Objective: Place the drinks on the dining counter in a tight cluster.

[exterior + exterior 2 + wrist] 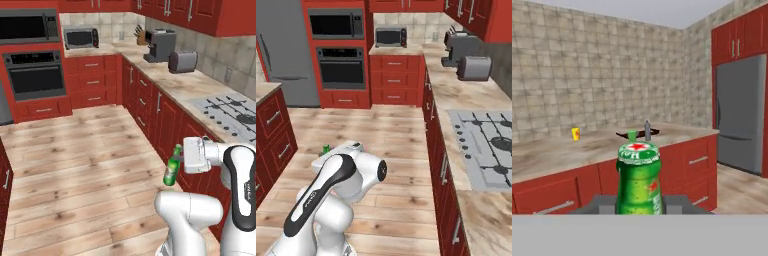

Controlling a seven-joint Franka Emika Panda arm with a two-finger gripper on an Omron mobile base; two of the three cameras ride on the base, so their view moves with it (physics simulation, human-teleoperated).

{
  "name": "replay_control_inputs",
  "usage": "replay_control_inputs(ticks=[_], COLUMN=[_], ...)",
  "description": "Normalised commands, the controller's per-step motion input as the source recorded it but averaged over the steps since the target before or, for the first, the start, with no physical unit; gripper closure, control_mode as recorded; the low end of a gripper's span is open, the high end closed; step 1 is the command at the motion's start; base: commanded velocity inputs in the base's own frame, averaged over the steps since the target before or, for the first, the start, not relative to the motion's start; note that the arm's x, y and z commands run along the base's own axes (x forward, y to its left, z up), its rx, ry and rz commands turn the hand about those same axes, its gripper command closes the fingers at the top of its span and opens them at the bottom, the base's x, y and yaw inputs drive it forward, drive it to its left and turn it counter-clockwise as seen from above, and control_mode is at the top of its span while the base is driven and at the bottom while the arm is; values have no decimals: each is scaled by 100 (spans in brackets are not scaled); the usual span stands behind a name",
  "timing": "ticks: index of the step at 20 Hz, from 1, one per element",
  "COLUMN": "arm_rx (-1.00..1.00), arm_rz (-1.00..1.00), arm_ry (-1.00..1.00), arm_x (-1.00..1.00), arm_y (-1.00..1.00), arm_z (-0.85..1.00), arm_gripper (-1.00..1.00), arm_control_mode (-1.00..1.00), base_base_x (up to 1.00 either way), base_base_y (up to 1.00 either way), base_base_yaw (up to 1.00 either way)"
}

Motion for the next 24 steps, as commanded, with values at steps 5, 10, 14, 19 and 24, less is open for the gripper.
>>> replay_control_inputs(ticks=[5, 10, 14, 19, 24], arm_rx=[0, 0, 0, 0, 0], arm_rz=[0, 0, 0, 0, 0], arm_ry=[0, 0, 0, 0, 0], arm_x=[0, 0, 0, 0, 0], arm_y=[0, 0, 0, 0, 0], arm_z=[0, 0, 0, 0, 0], arm_gripper=[100, 100, 100, 100, 100], arm_control_mode=[100, 100, 100, 100, 100], base_base_x=[37, 70, 92, 92, 91], base_base_y=[27, 23, 12, 15, 14], base_base_yaw=[50, 30, 19, 17, 19])
